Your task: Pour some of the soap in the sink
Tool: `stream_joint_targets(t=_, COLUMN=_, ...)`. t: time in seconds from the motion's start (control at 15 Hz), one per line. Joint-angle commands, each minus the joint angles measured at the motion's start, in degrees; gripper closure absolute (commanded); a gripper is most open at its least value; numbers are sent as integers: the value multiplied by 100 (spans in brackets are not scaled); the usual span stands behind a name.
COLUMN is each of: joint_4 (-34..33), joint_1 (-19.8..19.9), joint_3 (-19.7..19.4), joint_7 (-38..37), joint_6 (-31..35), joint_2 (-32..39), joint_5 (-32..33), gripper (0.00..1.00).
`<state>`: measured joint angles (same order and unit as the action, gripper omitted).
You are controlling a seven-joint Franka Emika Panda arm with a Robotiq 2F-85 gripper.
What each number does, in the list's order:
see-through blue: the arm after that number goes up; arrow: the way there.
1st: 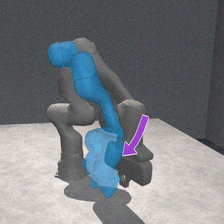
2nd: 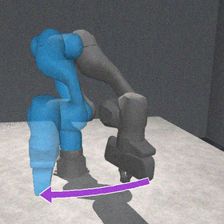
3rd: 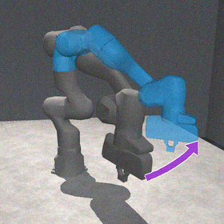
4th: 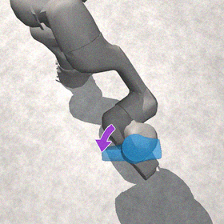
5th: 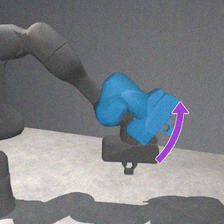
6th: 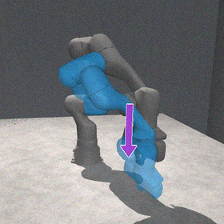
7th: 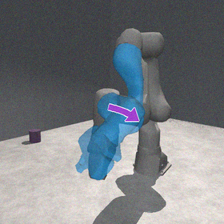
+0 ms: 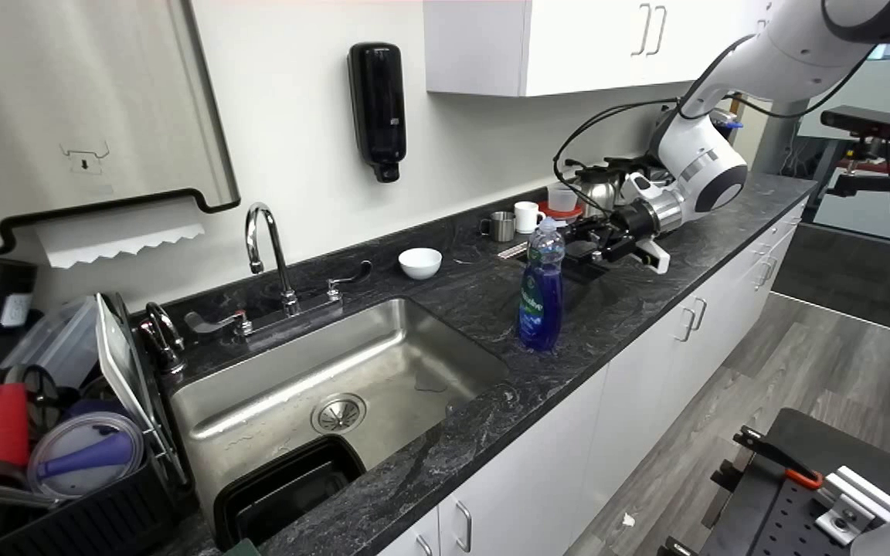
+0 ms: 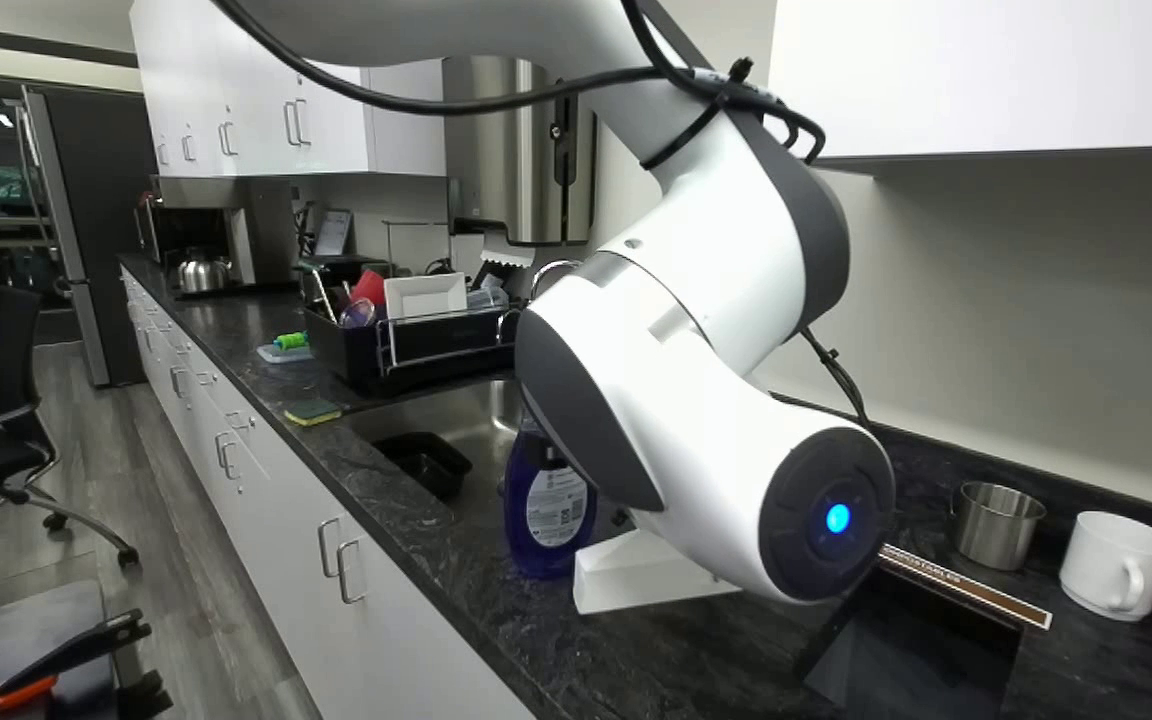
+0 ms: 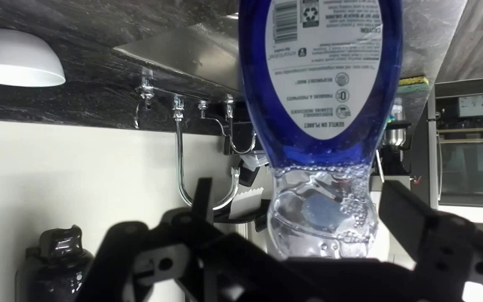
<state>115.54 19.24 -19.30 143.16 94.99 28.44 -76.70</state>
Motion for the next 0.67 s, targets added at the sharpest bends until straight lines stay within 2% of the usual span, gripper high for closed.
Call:
stream_joint_targets(t=0.0, joint_4=92, joint_1=23, joint_3=25, joint_7=-224, joint_6=400, joint_2=-184, joint_5=69, gripper=0)
stream_joint_targets(t=0.6, joint_4=253, joint_1=92, joint_3=-1, joint_7=-584, joint_6=1055, joint_2=-420, joint_5=-47, gripper=0)
